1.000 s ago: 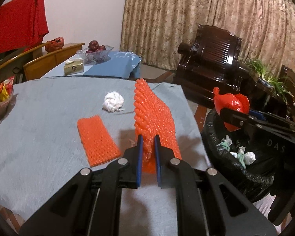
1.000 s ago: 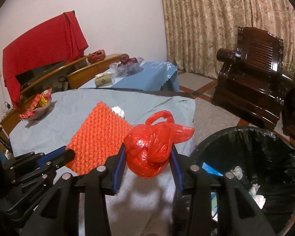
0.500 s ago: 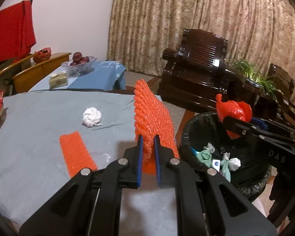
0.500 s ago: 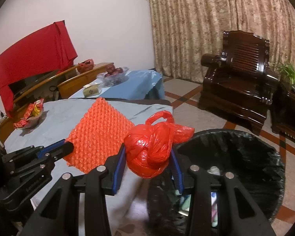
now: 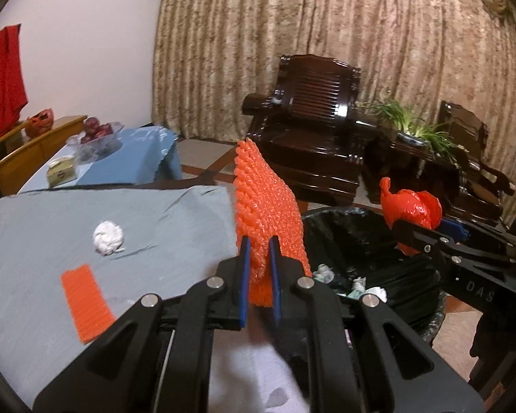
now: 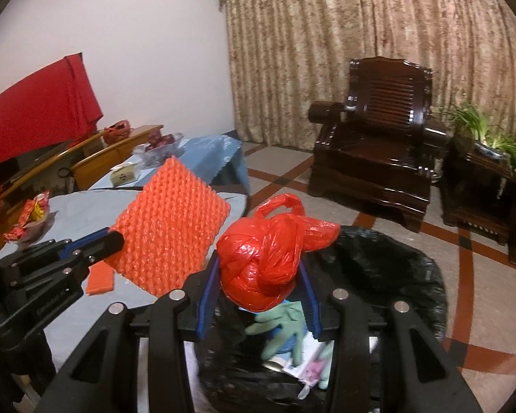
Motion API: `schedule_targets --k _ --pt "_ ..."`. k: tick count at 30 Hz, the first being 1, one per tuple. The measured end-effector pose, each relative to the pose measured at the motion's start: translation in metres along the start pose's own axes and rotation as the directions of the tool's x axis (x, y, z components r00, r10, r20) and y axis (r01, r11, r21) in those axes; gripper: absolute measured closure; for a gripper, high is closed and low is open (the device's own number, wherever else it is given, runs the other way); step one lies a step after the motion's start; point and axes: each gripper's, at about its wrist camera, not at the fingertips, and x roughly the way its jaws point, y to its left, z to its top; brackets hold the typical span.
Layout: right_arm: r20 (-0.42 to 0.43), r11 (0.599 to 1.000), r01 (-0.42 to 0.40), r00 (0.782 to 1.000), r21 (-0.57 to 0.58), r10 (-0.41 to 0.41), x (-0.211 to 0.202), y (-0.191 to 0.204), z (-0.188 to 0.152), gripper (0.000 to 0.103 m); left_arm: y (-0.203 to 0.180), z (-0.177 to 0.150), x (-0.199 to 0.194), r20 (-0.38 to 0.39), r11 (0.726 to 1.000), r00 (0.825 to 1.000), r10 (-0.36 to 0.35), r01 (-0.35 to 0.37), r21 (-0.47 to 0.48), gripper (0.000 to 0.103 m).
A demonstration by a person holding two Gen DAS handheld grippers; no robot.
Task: Collect trash
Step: 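Carry the red bag and orange sleeve toward the bin, then open both grippers over the bin to drop the sleeve and red bag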
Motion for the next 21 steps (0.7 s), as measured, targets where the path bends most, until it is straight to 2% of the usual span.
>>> schedule_targets --k 9,18,21 --pt "-0.008 0.996 0.078 0.997 0.034 -0.078 -0.006 -0.041 -0.005 0.061 -0.041 0.005 0.03 -0.03 0.996 0.997 -0.07 0.072 0.059 0.093" --pt "-0.045 0.992 0.115 0.993 0.05 -0.112 0.002 -0.065 -0.014 0.061 -0.064 0.0 0.062 -0.08 0.991 0.993 -0.089 0.096 0.094 0.093" --pt "-0.06 0.99 0.131 0.99 0.05 -0.128 0.007 -0.071 -0.017 0.056 -0.066 0.0 0.07 -0.1 0.99 0.99 -0.103 0.112 0.091 0.088"
